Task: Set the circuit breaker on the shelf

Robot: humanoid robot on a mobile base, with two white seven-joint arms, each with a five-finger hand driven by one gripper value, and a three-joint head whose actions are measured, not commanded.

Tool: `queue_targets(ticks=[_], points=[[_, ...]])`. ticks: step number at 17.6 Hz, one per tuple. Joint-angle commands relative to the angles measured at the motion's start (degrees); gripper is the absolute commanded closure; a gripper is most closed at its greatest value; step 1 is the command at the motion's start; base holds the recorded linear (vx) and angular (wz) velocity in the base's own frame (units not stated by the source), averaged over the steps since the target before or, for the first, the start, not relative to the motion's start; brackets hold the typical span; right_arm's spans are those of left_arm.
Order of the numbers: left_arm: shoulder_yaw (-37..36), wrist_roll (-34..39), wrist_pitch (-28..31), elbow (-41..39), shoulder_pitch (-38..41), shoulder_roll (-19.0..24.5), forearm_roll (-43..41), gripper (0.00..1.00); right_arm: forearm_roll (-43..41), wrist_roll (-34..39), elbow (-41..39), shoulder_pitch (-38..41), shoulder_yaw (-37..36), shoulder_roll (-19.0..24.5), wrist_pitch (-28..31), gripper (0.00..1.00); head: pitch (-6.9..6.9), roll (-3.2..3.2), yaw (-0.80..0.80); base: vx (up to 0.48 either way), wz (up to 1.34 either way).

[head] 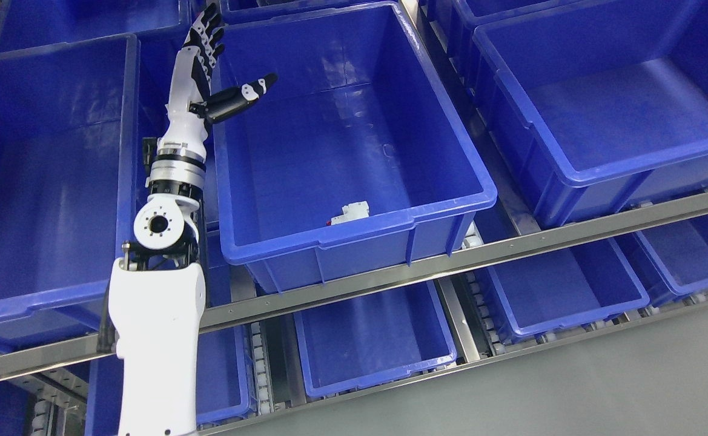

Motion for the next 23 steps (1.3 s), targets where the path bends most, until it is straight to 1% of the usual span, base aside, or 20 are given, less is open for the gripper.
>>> queue_targets(ticks=[1, 7, 23], points=[[0.5, 0.0, 0.0, -19.0, 5.3, 1.0, 0.4, 0.00, 0.0, 0.0, 0.0, 1.0, 0.0, -1.0, -1.5, 0.00, 0.00, 0.00, 0.00, 0.000, 0.00], [0.0, -0.1, -0.3, -19.0, 8.4, 1.0, 0.4, 0.00, 0.0, 0.0, 0.0, 1.0, 0.0, -1.0, -1.5, 0.00, 0.00, 0.00, 0.00, 0.000, 0.00], [0.0, -0.1, -0.3, -19.0, 8.9, 1.0, 0.4, 0.00, -0.1, 0.0, -0.1, 1.0, 0.0, -1.0, -1.5, 0.00, 0.00, 0.00, 0.00, -0.001, 0.00]])
